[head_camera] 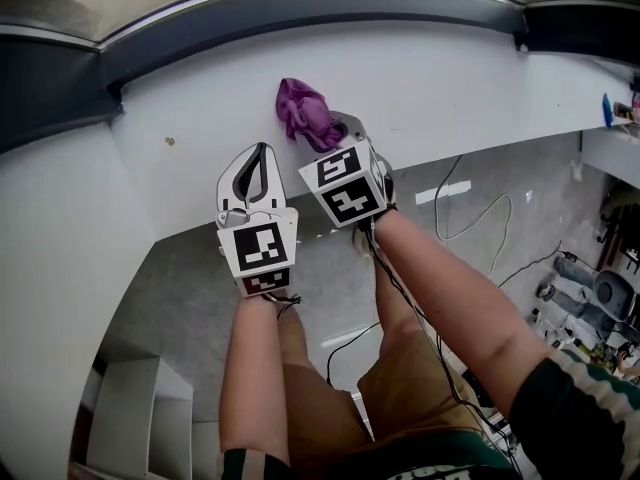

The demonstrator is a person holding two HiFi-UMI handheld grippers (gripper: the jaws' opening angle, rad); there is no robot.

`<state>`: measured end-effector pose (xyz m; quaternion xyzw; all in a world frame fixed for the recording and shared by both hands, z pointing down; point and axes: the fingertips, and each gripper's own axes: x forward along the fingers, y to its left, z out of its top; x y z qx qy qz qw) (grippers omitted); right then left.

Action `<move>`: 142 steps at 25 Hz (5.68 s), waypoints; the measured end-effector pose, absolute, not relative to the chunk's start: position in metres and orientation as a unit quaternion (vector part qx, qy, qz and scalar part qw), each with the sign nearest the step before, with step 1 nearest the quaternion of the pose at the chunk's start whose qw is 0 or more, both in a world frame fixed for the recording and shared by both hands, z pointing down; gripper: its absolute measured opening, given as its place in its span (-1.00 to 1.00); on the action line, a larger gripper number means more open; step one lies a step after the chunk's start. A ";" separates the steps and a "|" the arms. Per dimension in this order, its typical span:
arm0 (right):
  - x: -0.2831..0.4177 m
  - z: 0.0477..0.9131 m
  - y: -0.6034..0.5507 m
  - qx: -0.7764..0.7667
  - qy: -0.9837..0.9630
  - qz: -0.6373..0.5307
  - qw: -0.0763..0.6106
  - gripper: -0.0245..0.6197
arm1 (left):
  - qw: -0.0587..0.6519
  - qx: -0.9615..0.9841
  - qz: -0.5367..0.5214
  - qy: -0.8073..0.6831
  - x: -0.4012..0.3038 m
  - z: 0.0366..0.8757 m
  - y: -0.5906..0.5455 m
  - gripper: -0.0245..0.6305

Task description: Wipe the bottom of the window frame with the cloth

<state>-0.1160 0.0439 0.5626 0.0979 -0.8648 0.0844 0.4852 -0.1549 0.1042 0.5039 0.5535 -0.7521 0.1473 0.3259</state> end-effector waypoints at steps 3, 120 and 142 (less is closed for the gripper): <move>-0.130 0.563 0.059 0.087 -0.868 0.080 0.482 -0.51 | 0.327 0.543 0.151 -0.759 -0.170 0.505 0.122 -0.90; -0.004 -0.182 0.015 0.106 -0.991 0.033 0.069 -0.52 | 0.011 0.652 0.090 -0.753 -0.069 -0.197 0.070 -0.90; 0.014 -0.186 0.038 0.102 -0.993 0.008 0.060 -0.53 | -0.010 0.632 0.093 -0.770 -0.055 -0.203 0.096 -0.90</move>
